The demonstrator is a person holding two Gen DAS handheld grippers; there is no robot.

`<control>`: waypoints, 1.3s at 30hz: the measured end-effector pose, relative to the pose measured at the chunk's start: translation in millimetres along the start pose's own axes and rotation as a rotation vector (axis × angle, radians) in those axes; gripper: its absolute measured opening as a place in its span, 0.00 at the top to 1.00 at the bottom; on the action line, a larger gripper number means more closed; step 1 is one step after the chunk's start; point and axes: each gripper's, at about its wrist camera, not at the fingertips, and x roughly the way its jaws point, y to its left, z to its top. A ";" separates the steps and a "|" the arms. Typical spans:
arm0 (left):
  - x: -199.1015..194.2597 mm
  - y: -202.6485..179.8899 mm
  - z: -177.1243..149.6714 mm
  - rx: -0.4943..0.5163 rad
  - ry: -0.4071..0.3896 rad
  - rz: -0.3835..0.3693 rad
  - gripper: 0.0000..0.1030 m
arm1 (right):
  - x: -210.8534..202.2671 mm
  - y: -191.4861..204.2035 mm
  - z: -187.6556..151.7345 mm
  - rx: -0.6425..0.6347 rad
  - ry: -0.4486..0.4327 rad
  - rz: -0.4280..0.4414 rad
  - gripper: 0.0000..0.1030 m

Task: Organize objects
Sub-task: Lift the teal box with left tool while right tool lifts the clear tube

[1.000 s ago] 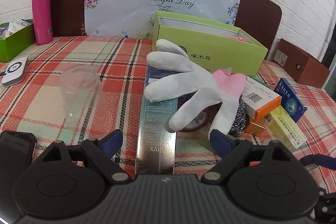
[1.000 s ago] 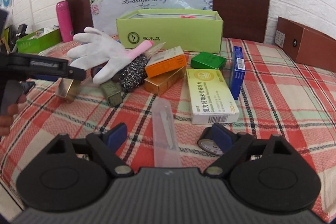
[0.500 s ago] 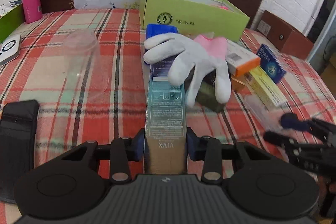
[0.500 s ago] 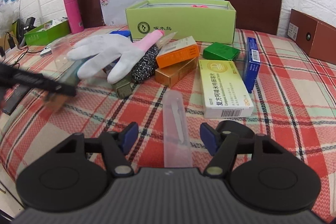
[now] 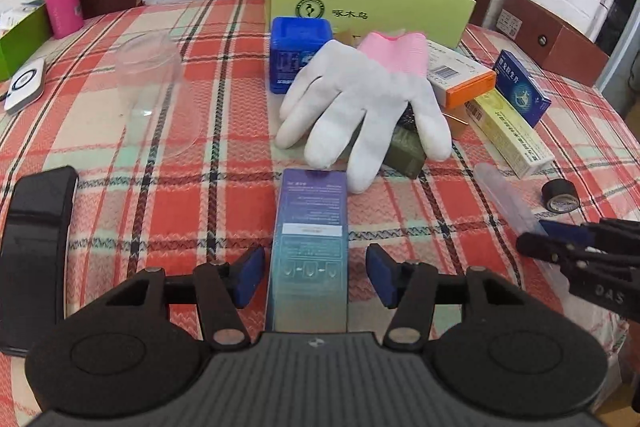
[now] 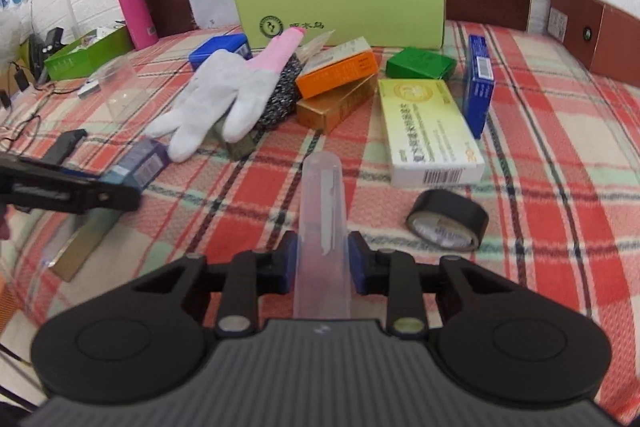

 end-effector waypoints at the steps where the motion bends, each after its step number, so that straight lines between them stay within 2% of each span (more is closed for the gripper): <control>1: -0.4 -0.7 0.0 0.002 0.004 -0.006 0.43 | -1.4 1.3 -0.5 -0.006 0.015 0.017 0.72; 3: -2.5 -0.6 -1.4 -0.005 0.014 -0.008 0.43 | -1.9 5.3 -1.1 -0.025 0.027 0.007 0.67; 7: -7.0 1.0 -5.7 -0.006 0.023 -0.001 0.43 | 2.6 11.5 1.5 -0.069 0.043 -0.018 0.63; 19: -1.1 -3.0 -5.6 0.015 0.032 -0.006 0.43 | 8.3 12.5 5.2 -0.073 0.052 -0.028 0.63; 21: -0.3 -4.1 -5.7 0.021 0.030 -0.002 0.44 | 8.7 13.3 5.5 -0.074 0.052 -0.037 0.68; 22: -0.3 -4.9 -6.1 0.028 0.027 0.001 0.45 | 8.5 14.3 5.1 -0.081 0.052 -0.044 0.74; 24: -1.4 -6.0 -6.2 0.046 0.025 0.013 0.60 | 7.3 15.8 4.2 -0.094 0.048 -0.049 0.74; 27: -6.6 -4.0 -4.7 0.025 0.029 -0.033 0.60 | 4.2 17.4 3.4 -0.096 0.042 -0.044 0.74; 32: -30.0 -13.4 3.6 0.050 -0.027 -0.090 0.60 | -13.9 14.6 10.8 -0.057 0.004 0.045 0.74; 39: -61.6 -27.2 52.3 0.070 -0.176 -0.192 0.60 | -43.5 9.3 51.2 -0.058 -0.131 0.059 0.74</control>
